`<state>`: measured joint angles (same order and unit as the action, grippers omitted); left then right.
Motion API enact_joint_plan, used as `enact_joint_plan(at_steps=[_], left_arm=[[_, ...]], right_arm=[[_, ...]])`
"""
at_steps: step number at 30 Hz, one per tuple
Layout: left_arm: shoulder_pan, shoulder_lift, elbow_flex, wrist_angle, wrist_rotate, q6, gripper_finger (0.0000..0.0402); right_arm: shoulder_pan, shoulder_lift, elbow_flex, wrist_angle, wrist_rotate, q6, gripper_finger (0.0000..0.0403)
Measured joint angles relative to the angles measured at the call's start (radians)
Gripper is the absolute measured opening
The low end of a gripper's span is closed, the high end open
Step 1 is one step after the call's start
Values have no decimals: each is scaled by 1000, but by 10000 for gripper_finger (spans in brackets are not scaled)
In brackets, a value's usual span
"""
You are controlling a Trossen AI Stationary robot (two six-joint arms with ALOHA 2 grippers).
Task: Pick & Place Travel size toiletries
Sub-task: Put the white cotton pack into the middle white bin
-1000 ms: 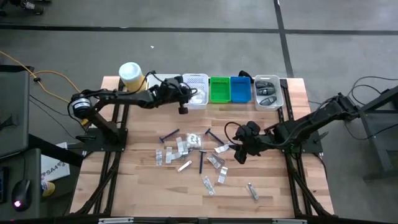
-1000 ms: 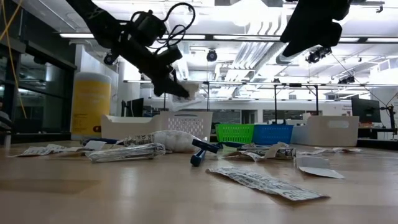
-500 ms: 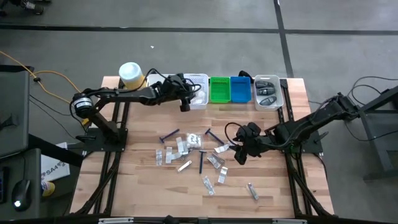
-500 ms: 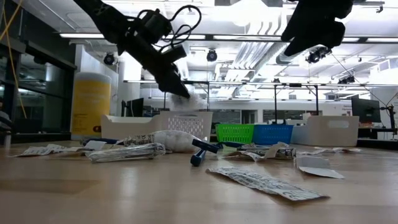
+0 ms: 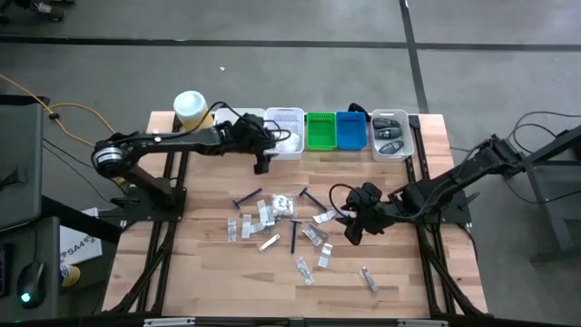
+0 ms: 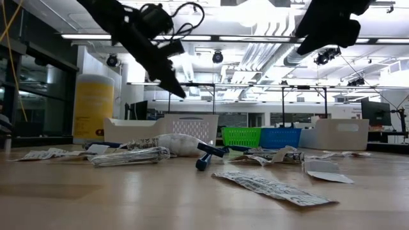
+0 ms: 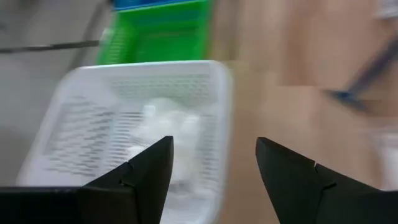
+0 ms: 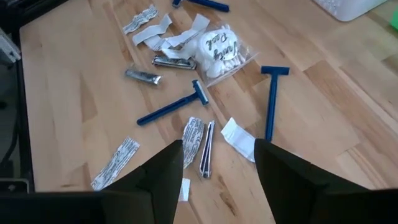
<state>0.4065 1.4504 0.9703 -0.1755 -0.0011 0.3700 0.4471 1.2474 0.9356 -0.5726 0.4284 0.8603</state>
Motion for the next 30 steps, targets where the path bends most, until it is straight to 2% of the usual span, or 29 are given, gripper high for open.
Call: enact_joint_plan(at_steps=[3,6,10,15,24,30], left_arm=[[-48,-28,0,-119,72,-54,219],[-132,-30,0,-179,80,-70,216],[-251,-9,-3,-187,31,-92,214],[-342,6,-4,-170,-31,-170,214],[-422,88,-3,-95,-43,-169,214],[-411,168,-6,-95,-66,-166,214]], right_arm=[[21,2,0,-1,-1,-21,189],[38,2,0,-2,1,-24,189],[57,2,0,-1,23,-26,189],[62,2,0,0,34,-18,189],[62,2,0,10,37,-15,189],[62,2,0,22,37,-16,189]])
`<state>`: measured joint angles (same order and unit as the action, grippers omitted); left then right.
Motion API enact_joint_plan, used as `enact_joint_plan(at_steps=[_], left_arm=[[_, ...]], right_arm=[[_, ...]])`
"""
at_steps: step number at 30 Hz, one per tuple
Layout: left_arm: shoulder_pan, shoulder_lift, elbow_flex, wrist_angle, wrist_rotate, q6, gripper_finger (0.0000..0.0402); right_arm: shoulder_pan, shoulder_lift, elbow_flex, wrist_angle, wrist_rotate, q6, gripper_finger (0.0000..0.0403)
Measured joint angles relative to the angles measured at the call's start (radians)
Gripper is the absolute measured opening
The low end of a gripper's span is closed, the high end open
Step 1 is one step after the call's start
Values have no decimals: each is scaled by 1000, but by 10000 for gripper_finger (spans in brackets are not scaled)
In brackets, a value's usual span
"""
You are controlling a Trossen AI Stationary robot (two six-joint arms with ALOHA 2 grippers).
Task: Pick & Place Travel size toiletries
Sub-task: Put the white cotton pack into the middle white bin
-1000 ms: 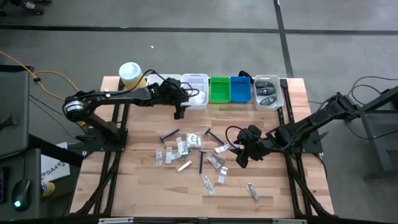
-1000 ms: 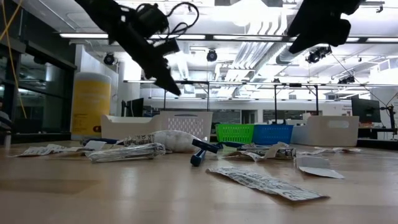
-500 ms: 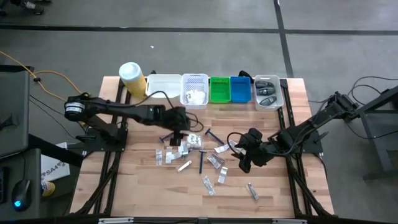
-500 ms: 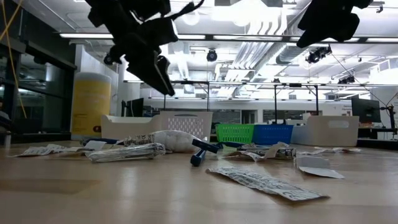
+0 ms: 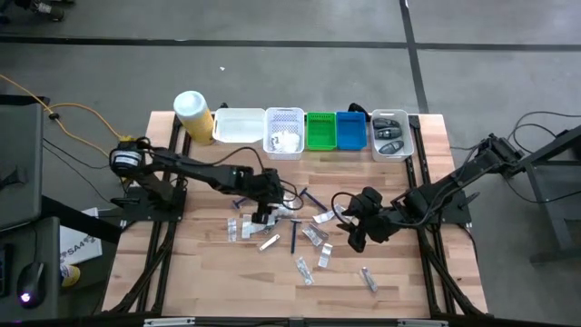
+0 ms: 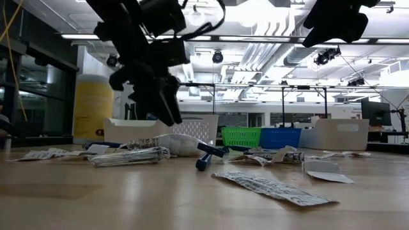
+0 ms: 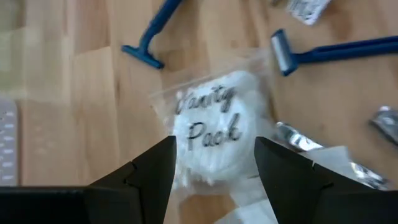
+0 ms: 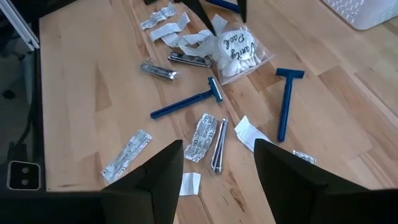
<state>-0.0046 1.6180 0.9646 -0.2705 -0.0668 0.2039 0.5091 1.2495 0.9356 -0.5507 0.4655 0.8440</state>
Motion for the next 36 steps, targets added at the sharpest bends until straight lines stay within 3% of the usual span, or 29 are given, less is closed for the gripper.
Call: enact_joint_plan(at_steps=[21,25,33,36], left_arm=[[-2,134,4,72,-24,-23,209],[-2,134,4,69,-22,-26,169],[-2,134,4,70,-21,-30,23],[-2,126,3,68,-22,-26,17]], right_arm=[[2,0,0,1,4,-2,189],[2,0,0,1,4,0,189],[2,0,0,1,4,-1,189],[2,0,0,1,4,-2,189]])
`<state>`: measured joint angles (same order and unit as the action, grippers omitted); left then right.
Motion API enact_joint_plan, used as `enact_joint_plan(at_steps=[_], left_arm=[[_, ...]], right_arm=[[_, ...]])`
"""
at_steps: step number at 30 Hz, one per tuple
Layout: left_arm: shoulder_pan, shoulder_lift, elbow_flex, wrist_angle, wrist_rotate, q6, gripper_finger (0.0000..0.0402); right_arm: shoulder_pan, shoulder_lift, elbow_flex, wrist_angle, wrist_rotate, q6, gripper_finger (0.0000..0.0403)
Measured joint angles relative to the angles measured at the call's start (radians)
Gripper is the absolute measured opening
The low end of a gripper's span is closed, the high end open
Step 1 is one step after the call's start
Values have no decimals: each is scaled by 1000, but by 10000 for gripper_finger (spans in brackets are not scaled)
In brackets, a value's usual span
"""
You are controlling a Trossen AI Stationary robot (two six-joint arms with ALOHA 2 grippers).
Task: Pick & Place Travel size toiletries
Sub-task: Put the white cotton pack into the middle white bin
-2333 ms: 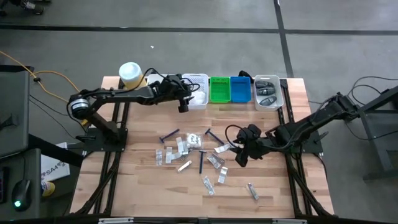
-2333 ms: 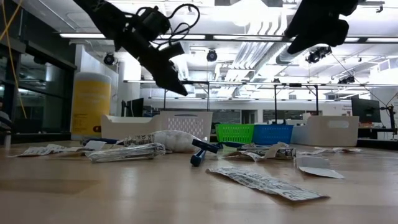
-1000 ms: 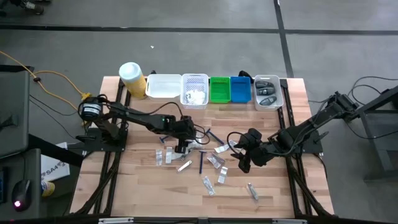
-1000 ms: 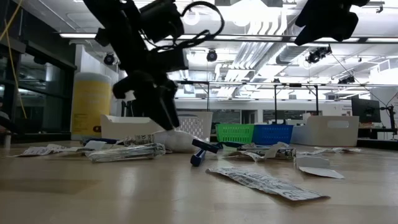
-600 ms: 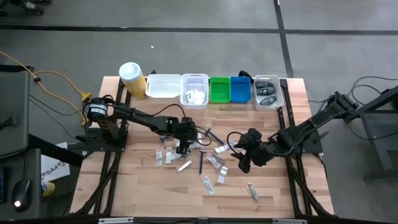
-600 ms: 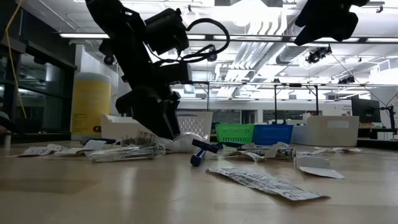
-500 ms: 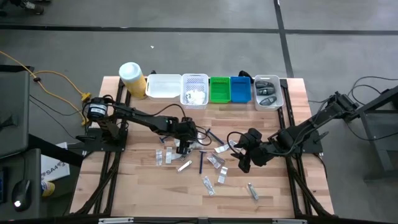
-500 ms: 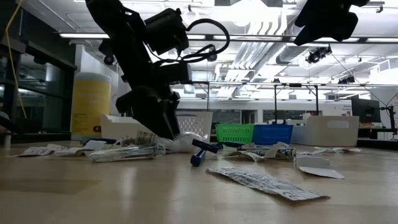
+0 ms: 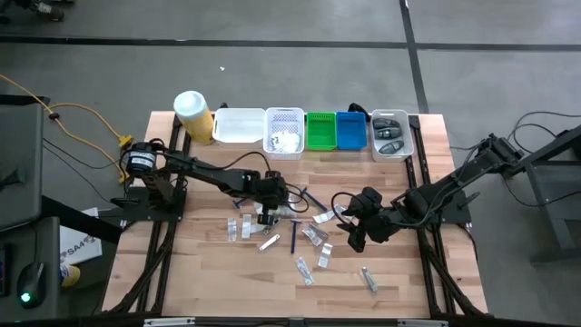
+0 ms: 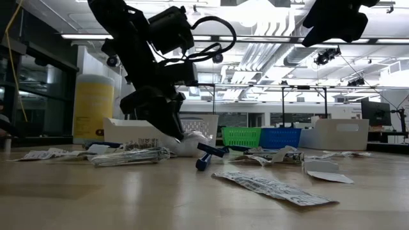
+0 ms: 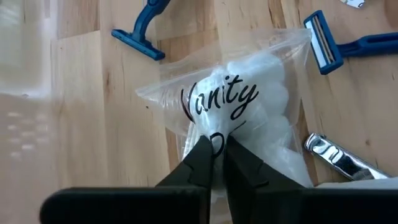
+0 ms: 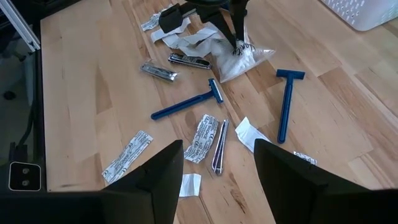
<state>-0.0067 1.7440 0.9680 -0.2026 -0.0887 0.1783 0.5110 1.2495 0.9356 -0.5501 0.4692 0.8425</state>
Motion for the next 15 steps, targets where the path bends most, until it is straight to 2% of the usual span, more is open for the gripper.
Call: enact_joint_plan(at_steps=[5,8,11,15], left_arm=[[0,-58,18,-75,-6,21,19],[0,-114,64,-132,-53,52,10],[0,-161,124,-200,-143,113,9],[5,-192,190,-264,-358,248,14]], right_arm=[[0,0,0,0,0,-1,189],[0,0,0,0,0,-9,189],[0,0,0,-1,0,-18,189],[0,0,0,-1,0,-27,189]])
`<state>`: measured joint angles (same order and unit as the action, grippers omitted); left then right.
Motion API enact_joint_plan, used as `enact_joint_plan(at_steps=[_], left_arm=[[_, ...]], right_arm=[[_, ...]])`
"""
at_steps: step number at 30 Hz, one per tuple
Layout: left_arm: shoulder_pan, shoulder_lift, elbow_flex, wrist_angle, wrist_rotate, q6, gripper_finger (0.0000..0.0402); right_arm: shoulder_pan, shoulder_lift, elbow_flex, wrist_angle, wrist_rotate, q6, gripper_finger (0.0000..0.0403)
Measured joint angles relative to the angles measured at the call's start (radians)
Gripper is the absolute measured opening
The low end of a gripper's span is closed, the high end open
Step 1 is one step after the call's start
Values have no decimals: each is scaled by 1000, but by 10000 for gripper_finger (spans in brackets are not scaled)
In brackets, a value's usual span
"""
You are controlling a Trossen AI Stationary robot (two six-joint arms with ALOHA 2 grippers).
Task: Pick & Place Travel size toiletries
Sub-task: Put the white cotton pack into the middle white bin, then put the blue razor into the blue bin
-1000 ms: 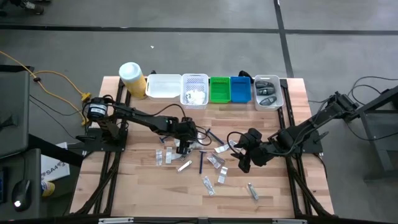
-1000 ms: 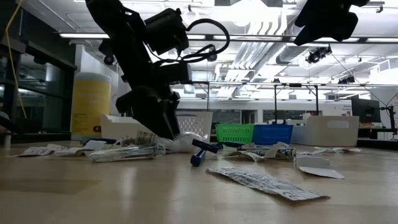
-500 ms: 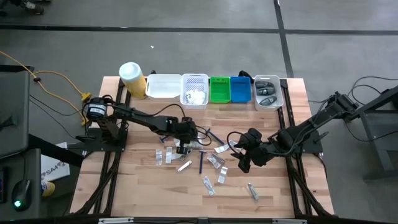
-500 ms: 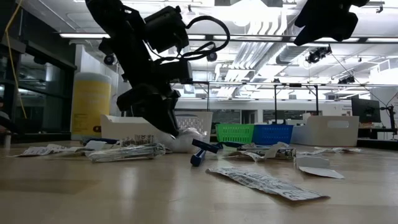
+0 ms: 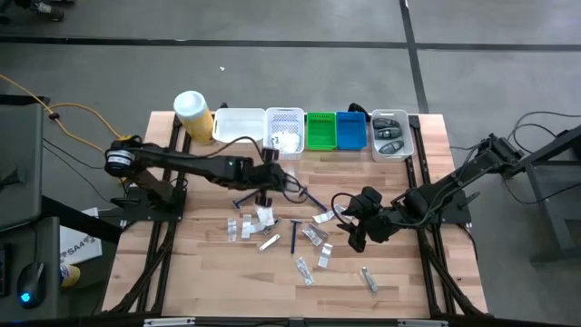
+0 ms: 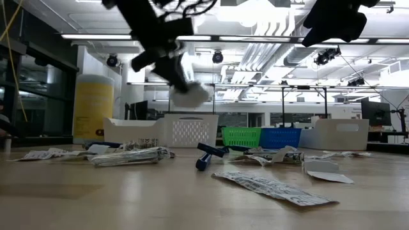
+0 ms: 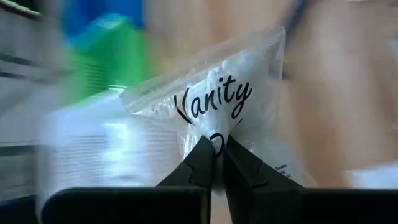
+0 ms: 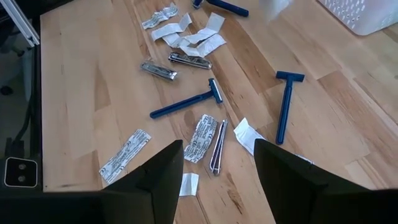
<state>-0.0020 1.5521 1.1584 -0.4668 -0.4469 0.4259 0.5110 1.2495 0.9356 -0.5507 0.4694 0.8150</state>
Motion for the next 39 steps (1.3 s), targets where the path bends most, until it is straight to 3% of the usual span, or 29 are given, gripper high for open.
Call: enact_joint_plan(at_steps=[3,8,14,19,28,39], left_arm=[[50,-7,32,9,-65,119,15],[219,1,40,106,-14,228,15],[456,37,41,217,252,285,16],[569,97,40,274,348,285,16],[599,177,40,374,391,277,29],[597,188,41,382,335,256,141]], right_arm=[[0,0,0,1,0,0,189],[0,0,0,0,4,-11,189],[0,0,0,0,14,-27,189],[0,0,0,0,28,-33,189],[0,0,0,-1,30,-25,189],[0,0,0,1,29,55,189]])
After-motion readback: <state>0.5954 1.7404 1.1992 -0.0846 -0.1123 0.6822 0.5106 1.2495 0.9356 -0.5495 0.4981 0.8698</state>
